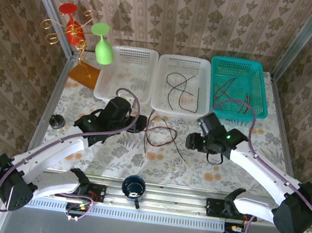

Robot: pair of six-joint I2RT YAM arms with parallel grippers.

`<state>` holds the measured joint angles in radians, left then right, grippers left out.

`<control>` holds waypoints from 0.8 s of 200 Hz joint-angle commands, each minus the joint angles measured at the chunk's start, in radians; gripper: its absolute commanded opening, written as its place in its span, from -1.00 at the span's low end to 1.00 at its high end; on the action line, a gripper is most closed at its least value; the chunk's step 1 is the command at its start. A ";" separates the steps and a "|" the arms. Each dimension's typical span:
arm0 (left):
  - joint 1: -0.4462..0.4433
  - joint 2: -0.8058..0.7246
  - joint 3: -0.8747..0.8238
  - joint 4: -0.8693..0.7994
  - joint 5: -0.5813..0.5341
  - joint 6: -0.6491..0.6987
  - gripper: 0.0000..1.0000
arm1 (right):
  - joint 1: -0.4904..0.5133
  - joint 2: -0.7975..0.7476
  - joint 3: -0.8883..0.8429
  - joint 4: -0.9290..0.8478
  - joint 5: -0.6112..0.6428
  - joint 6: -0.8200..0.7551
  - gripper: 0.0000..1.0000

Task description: Untangle the cables

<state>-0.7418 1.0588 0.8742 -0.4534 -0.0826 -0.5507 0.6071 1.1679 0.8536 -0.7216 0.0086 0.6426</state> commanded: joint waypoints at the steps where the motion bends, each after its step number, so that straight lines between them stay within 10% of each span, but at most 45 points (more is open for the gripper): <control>1: 0.072 -0.026 -0.020 -0.041 0.121 -0.054 0.42 | 0.060 0.017 -0.042 -0.013 0.056 0.021 0.18; 160: 0.082 0.048 0.002 -0.040 0.230 -0.101 0.35 | 0.147 0.387 -0.015 0.159 0.003 -0.147 -0.39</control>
<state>-0.6514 1.0943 0.8650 -0.4931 0.1360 -0.6361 0.7471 1.5276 0.8108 -0.5716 0.0006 0.5278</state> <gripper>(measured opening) 0.674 0.306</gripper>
